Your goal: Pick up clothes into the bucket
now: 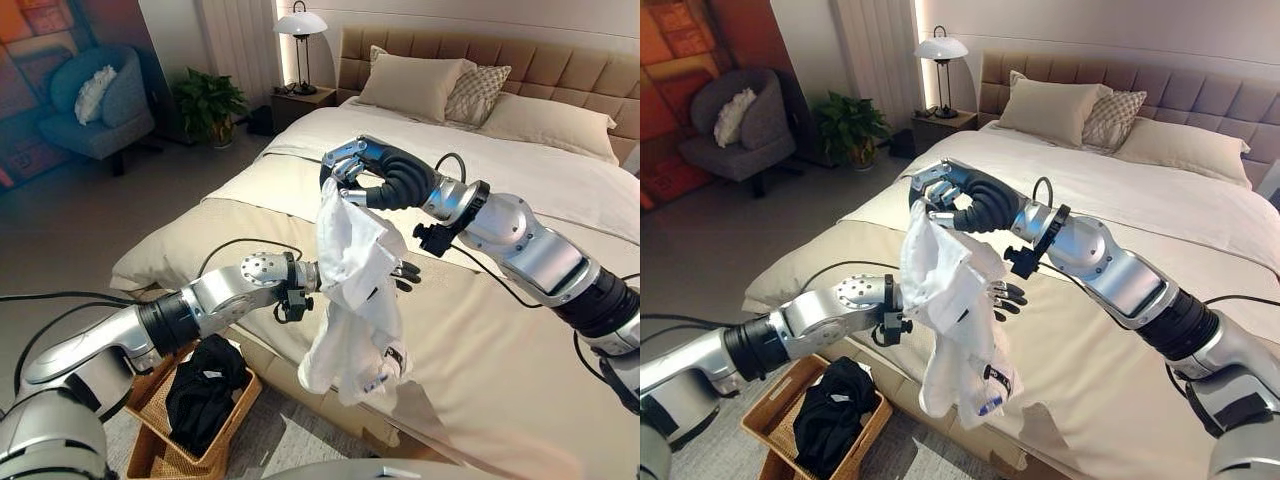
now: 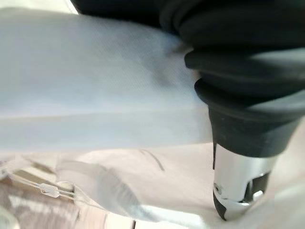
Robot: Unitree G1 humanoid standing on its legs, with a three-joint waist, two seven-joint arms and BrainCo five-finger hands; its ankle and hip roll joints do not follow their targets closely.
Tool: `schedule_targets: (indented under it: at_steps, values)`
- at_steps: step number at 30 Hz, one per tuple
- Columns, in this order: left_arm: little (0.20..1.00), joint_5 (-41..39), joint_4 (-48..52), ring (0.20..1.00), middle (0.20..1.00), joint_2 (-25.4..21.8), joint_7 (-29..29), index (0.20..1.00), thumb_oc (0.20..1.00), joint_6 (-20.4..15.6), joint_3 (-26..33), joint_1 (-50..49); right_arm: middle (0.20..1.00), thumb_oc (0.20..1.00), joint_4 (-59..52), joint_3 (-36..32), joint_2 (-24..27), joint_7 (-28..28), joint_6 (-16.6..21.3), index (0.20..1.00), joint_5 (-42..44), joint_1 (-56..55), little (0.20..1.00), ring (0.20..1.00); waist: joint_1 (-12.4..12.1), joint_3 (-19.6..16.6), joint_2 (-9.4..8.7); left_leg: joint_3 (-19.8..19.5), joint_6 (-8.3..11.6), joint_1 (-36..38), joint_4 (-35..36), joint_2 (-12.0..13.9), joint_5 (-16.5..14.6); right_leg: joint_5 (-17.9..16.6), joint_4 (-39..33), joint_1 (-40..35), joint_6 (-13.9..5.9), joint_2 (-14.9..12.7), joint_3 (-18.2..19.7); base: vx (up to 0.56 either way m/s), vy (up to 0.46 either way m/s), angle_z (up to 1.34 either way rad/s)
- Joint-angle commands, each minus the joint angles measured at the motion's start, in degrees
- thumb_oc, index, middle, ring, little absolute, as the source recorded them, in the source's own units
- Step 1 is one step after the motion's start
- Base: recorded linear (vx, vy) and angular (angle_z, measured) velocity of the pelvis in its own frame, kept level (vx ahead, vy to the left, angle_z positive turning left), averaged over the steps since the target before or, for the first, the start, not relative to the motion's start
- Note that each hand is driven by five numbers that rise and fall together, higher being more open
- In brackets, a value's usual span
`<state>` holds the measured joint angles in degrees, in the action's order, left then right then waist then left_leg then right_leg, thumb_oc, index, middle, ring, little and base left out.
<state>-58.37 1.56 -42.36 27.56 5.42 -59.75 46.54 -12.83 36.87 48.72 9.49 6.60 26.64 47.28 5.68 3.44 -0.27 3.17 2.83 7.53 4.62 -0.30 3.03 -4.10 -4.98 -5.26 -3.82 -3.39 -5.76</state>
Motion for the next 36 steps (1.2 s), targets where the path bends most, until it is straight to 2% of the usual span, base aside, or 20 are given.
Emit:
schedule_targets:
  at_steps: [1, 3, 4, 5, 6, 12, 13, 14, 15, 17, 18, 19, 20, 21, 22, 30, 32, 33, 34, 36]
  values:
    - [1.0, -4.6, -1.1, 1.0, 1.0, 3.3, 1.8, 1.0, 1.0, -0.7, 0.4, 4.3, 0.2, 0.2, 2.2, -1.4, -1.8, -1.2, 2.5, 0.2, -0.8, 7.1, 0.2, 0.2, -0.6, -1.6, -1.96, -1.6, -1.3, -3.1, -4.7, -1.3, -3.9, 1.3, 4.3, 0.9, -5.72, -5.5, -1.2, -0.01, 0.036, -0.01]
    - [1.0, -5.2, -0.7, 1.0, 1.0, 4.1, 2.2, 1.0, 1.0, -0.4, 0.5, 3.9, 0.2, 0.2, 2.7, -1.3, -2.2, -1.1, 2.5, 0.2, -1.5, 7.5, 0.2, 0.2, -0.5, -1.5, -1.88, -1.6, -1.4, -3.1, -4.7, -1.4, -4.0, 1.3, 4.4, 1.1, -5.81, -5.5, -1.1, 0.0, 0.017, 0.0]
    - [0.598, -6.3, -0.1, 0.598, 0.598, 5.1, 2.9, 0.598, 0.598, 0.3, 0.7, 3.3, 0.2, 0.2, 3.2, -1.4, -2.8, -1.0, 2.5, 0.2, -2.0, 7.5, 0.2, 0.2, -0.4, -1.6, -1.89, -1.6, -1.5, -3.0, -4.6, -1.5, -4.0, 1.2, 4.5, 1.2, -5.85, -5.7, -1.0, 0.0, 0.0, 0.0]
    - [0.445, -6.9, 0.1, 0.445, 0.445, 5.6, 3.0, 0.445, 0.445, 0.3, 1.3, 2.6, 0.2, 0.2, 3.4, -1.6, -2.9, -0.9, 2.4, 0.2, -2.3, 7.6, 0.2, 0.2, -0.4, -1.5, -1.94, -1.6, -1.55, -3.0, -4.6, -1.6, -4.1, 1.2, 4.5, 1.1, -5.84, -5.7, -0.9, 0.0, 0.0, 0.0]
    - [0.2, -7.3, 0.3, 0.2, 0.2, 6.1, 3.0, 0.2, 0.2, 0.4, 2.1, 1.9, 0.2, 0.2, 3.6, -1.8, -3.1, -0.9, 2.3, 0.2, -2.6, 7.5, 0.2, 0.2, -0.5, -1.5, -1.99, -1.5, -1.6, -3.0, -4.7, -1.6, -4.1, 1.2, 4.5, 1.2, -5.83, -5.7, -0.9, 0.0, 0.0, 0.0]
    - [0.2, -8.8, 0.5, 0.2, 0.2, 7.0, 2.0, 0.2, 0.2, -0.7, 8.5, -3.5, 0.2, 0.2, 4.0, -4.3, -3.8, -0.7, 2.2, 0.2, -4.7, 4.8, 0.2, 0.2, -1.0, -1.6, -2.24, -1.6, -1.86, -3.0, -4.7, -1.9, -4.3, 1.2, 4.5, 1.2, -5.91, -6.0, -0.8, 0.0, 0.01, -0.03]
    - [0.2, -9.4, 0.0, 0.2, 0.2, 7.5, 1.4, 0.2, 0.2, -0.8, 11.9, -6.3, 0.351, 0.351, 4.0, -5.5, -4.0, -0.7, 2.1, 0.351, -5.7, 3.4, 0.351, 0.351, -1.2, -1.6, -2.31, -1.6, -1.91, -2.9, -4.7, -2.0, -4.3, 1.2, 4.5, 1.2, -5.89, -6.1, -0.9, 0.0, 0.0, 0.0]
    - [0.2, -9.4, 0.0, 0.2, 0.2, 7.6, 1.4, 0.2, 0.2, -0.8, 11.9, -6.4, 0.329, 0.329, 3.9, -5.4, -4.0, -0.7, 2.1, 0.329, -5.7, 3.4, 0.329, 0.329, -1.2, -1.7, -2.28, -1.6, -1.91, -2.9, -4.7, -2.0, -4.3, 1.2, 4.5, 1.2, -5.89, -6.1, -0.9, 0.0, 0.0, 0.0]
    - [0.2, -10.2, -0.1, 0.2, 0.2, 8.4, 1.3, 0.2, 0.2, -0.4, 15.0, -9.3, 0.244, 0.244, 3.7, -6.5, -4.1, -0.5, 2.1, 0.244, -6.5, 2.0, 0.244, 0.244, -1.5, -1.7, -2.41, -1.6, -1.95, -2.9, -4.8, -2.0, -4.4, 1.3, 4.5, 1.1, -5.8, -6.1, -0.9, 0.0, 0.0, 0.0]
    - [0.2, -10.8, -0.1, 0.2, 0.2, 8.9, 1.1, 0.2, 0.2, -0.5, 16.4, -10.6, 0.203, 0.203, 3.5, -7.1, -4.1, -0.3, 1.9, 0.203, -6.6, 1.3, 0.203, 0.203, -1.5, -1.8, -2.41, -1.6, -1.97, -2.9, -4.7, -2.0, -4.4, 1.4, 4.5, 1.1, -5.77, -6.1, -0.9, 0.0, 0.0, 0.0]
    - [0.2, -11.7, -0.2, 0.2, 0.2, 9.5, 1.0, 0.2, 0.2, 0.1, 19.1, -13.0, 0.235, 0.235, 3.4, -8.3, -4.2, -0.1, 1.9, 0.235, -7.2, 0.0, 0.235, 0.235, -1.7, -1.9, -2.49, -1.6, -1.98, -2.9, -4.8, -1.9, -4.5, 1.4, 4.4, 1.1, -5.68, -6.1, -1.1, 0.0, 0.0, 0.0]
    - [0.2, -11.9, -0.3, 0.2, 0.2, 9.3, 0.8, 0.2, 0.2, -0.3, 20.9, -14.1, 0.341, 0.341, 3.5, -9.3, -4.1, -0.1, 1.8, 0.341, -7.5, -1.1, 0.341, 0.341, -1.8, -1.9, -2.47, -1.8, -2.03, -2.8, -4.8, -2.0, -4.6, 1.5, 4.4, 1.0, -5.6, -6.0, -1.1, 0.0, 0.0, 0.0]
    - [0.2, -11.9, -0.2, 0.2, 0.2, 9.3, 0.8, 0.2, 0.2, -0.2, 20.9, -14.1, 0.388, 0.388, 3.5, -9.3, -4.1, -0.1, 1.8, 0.388, -7.5, -1.1, 0.388, 0.388, -1.8, -2.0, -2.48, -1.8, -2.02, -2.8, -4.8, -2.0, -4.6, 1.5, 4.4, 1.0, -5.6, -6.0, -1.2, 0.0, 0.0, 0.0]
    - [0.2, -11.9, -0.1, 0.2, 0.2, 9.0, 0.6, 0.2, 0.2, -0.3, 21.5, -15.0, 0.746, 0.746, 3.5, -9.9, -4.2, -0.1, 1.8, 0.746, -7.9, -1.8, 0.746, 0.746, -1.9, -2.0, -2.5, -1.8, -2.03, -2.8, -4.8, -1.9, -4.6, 1.5, 4.4, 0.9, -5.56, -6.0, -1.2, 0.0, 0.0, 0.0]
    - [0.2, -11.9, 0.3, 0.2, 0.2, 8.8, 0.5, 0.2, 0.2, -0.6, 22.3, -15.7, 1.0, 1.0, 3.6, -10.5, -4.1, -0.2, 1.8, 1.0, -8.5, -2.4, 1.0, 1.0, -2.0, -1.9, -2.49, -1.9, -2.07, -2.7, -4.8, -1.9, -4.6, 1.5, 4.4, 0.8, -5.54, -6.0, -1.3, 0.0, 0.0, 0.0]
    - [0.2, -10.3, -0.1, 0.2, 0.2, 4.7, -0.6, 0.2, 0.2, -2.6, 29.9, -20.8, 1.0, 1.0, 5.1, -16.3, -2.9, -2.2, 1.7, 1.0, -12.0, -6.9, 1.0, 1.0, -2.6, -1.9, -2.42, -2.2, -1.97, -2.5, -5.0, -1.7, -4.8, 1.9, 4.4, 0.4, -5.31, -5.8, -1.7, 0.0, 0.0, 0.0]
    - [0.2, -9.5, -0.6, 0.2, 0.2, 3.1, -1.6, 0.2, 0.2, -3.9, 33.4, -23.4, 1.0, 1.0, 5.8, -19.2, -2.4, -3.6, 1.8, 1.0, -12.5, -9.2, 1.0, 1.0, -2.9, -1.9, -2.4, -2.3, -1.93, -2.4, -5.0, -1.7, -4.8, 2.0, 4.3, 0.2, -5.22, -5.7, -1.9, 0.01, -0.016, 0.0]
    - [0.2, -8.5, -1.5, 0.2, 0.2, 1.6, -3.0, 0.2, 0.2, -5.3, 37.9, -26.4, 1.0, 1.0, 6.6, -22.2, -2.0, -5.0, 1.7, 1.0, -12.7, -11.7, 1.0, 1.0, -3.2, -1.8, -2.37, -2.5, -1.87, -2.4, -5.1, -1.6, -4.8, 2.1, 4.4, 0.1, -5.11, -5.7, -2.0, 0.0, 0.0, 0.0]
    - [0.2, -8.5, -1.4, 0.2, 0.2, 1.6, -3.0, 0.2, 0.2, -5.3, 37.9, -26.5, 1.0, 1.0, 6.5, -22.3, -2.1, -5.0, 1.7, 1.0, -12.7, -11.8, 1.0, 1.0, -3.2, -1.8, -2.4, -2.5, -1.86, -2.4, -5.1, -1.6, -4.8, 2.2, 4.4, 0.1, -5.11, -5.7, -2.0, 0.0, 0.0, 0.0]
    - [0.2, -7.6, -2.2, 0.2, 0.2, 0.9, -4.1, 0.2, 0.2, -6.0, 41.8, -29.8, 1.0, 1.0, 7.1, -25.4, -2.1, -6.1, 1.8, 1.0, -12.2, -14.7, 1.0, 1.0, -3.4, -1.8, -2.43, -2.7, -1.77, -2.3, -5.1, -1.5, -4.9, 2.4, 4.4, -0.1, -5.02, -5.6, -2.2, 0.01, -0.013, 0.03]
